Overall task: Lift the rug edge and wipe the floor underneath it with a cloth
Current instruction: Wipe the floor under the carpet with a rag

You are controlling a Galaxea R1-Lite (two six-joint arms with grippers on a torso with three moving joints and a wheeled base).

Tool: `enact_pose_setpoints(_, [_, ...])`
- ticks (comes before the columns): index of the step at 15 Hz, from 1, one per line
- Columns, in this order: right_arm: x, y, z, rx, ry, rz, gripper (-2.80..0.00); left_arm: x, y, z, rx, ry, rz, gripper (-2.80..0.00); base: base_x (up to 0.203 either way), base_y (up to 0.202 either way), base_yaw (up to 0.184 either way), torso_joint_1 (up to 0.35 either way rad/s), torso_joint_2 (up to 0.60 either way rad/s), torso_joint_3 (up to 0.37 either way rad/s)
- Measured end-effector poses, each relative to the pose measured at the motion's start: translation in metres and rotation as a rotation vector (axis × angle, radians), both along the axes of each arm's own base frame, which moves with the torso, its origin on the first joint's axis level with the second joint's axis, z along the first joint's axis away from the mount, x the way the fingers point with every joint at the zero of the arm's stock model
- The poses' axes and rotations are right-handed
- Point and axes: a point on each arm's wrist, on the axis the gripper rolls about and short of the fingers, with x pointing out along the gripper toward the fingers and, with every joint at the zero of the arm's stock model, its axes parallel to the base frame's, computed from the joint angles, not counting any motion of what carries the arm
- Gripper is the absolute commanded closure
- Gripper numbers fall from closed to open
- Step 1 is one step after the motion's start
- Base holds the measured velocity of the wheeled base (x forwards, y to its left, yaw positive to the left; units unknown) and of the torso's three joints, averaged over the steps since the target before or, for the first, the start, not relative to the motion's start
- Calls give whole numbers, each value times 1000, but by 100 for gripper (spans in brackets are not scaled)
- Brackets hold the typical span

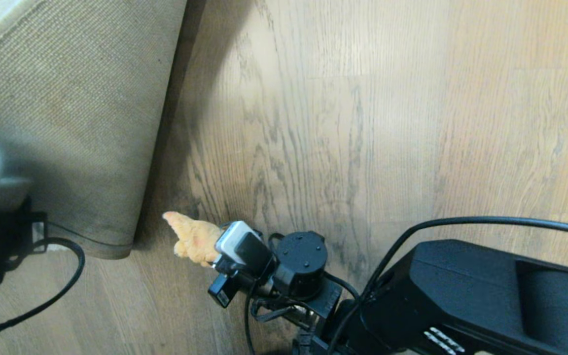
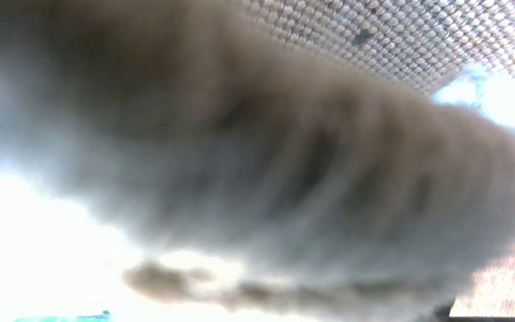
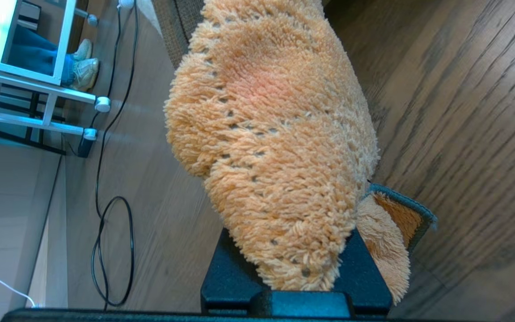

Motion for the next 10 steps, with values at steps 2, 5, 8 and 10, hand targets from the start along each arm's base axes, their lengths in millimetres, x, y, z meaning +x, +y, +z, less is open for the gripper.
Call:
enact_pose_setpoints(2, [4,7,-6,5,-3,0,0,0,0,-1,0,1,0,0,0,0,0,0,0,0])
enact_pose_setpoints(5, [15,11,-14,17,-11,-14,0,-1,0,-1,0,4,1,0,0,0,0,0,0,0])
enact_pose_setpoints(8, [36,8,-16,34,-23,-55,0,0,0,-1,0,4,3,0,0,0,0,0,0,0])
enact_pose_setpoints(10, [54,1,-14,50,-35,-93,0,0,0,-2,1,6,2,0,0,0,0,0,0,0])
